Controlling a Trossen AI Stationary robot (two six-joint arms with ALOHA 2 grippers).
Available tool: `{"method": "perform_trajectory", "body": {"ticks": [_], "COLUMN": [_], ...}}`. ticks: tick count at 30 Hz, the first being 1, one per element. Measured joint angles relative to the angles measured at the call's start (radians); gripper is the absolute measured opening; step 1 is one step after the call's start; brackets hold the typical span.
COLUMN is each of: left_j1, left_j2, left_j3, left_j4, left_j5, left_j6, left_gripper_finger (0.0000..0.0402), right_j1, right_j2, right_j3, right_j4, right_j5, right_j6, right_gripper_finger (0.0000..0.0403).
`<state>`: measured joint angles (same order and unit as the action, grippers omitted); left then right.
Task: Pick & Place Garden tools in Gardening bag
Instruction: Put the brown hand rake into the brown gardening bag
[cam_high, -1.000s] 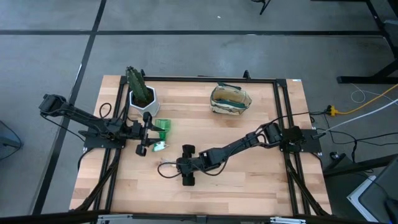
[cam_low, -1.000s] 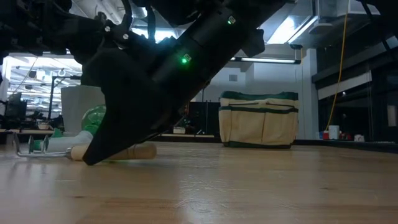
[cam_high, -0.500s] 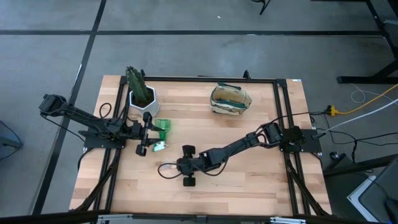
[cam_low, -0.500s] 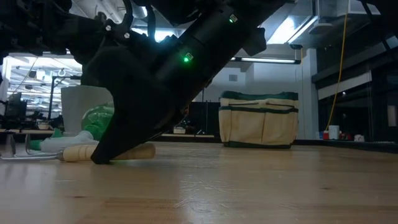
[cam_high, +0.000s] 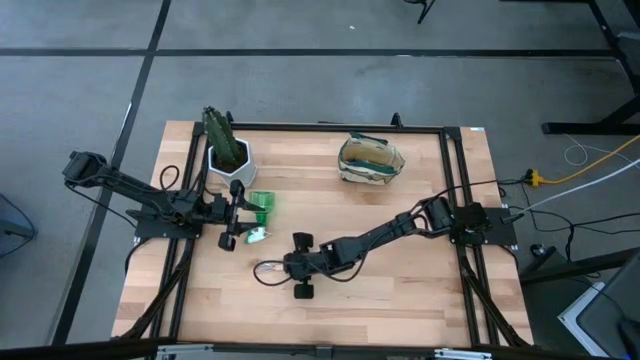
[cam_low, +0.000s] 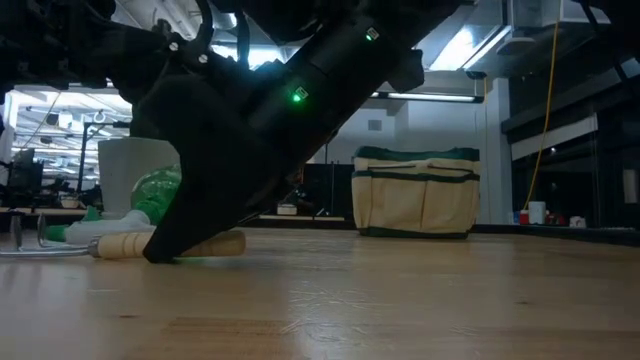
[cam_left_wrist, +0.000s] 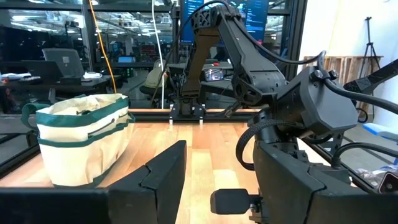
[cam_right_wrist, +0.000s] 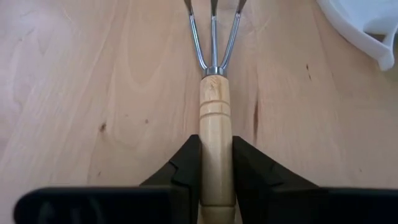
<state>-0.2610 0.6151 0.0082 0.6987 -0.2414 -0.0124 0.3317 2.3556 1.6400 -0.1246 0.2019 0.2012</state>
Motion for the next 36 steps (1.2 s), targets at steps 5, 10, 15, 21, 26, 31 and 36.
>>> {"method": "perform_trajectory", "body": {"ticks": [5,10,15,21,26,31,36], "left_j1": [0.000,0.000,0.000,0.000,0.000,0.000,0.000], "left_j2": [0.000,0.000,0.000,0.000,0.000,0.000,0.000], "left_j3": [0.000,0.000,0.000,0.000,0.000,0.000,0.000], "left_j4": [0.000,0.000,0.000,0.000,0.000,0.000,0.000], "left_j5": [0.000,0.000,0.000,0.000,0.000,0.000,0.000], "left_j6": [0.000,0.000,0.000,0.000,0.000,0.000,0.000], "left_gripper_finger": [0.0182,0.0182,0.0182,0.0182,0.0182,0.0182,0.0182], "right_j1": [-0.012,-0.027,-0.032,-0.032,-0.032,-0.030,-0.030], "right_j2": [0.001,0.002,0.003,0.003,0.003,0.003,0.002], "right_j3": [0.000,0.000,-0.001,-0.001,-0.001,-0.001,-0.001], "right_j4": [0.019,0.037,0.050,0.053,0.057,0.061,0.061], "right_j5": [-0.066,-0.107,-0.131,-0.131,-0.131,-0.138,-0.156], "right_j6": [0.000,0.008,0.009,0.011,0.011,0.011,0.011], "right_gripper_finger": [0.0071,0.0071,0.0071,0.0068,0.0068,0.0068,0.0068]}}
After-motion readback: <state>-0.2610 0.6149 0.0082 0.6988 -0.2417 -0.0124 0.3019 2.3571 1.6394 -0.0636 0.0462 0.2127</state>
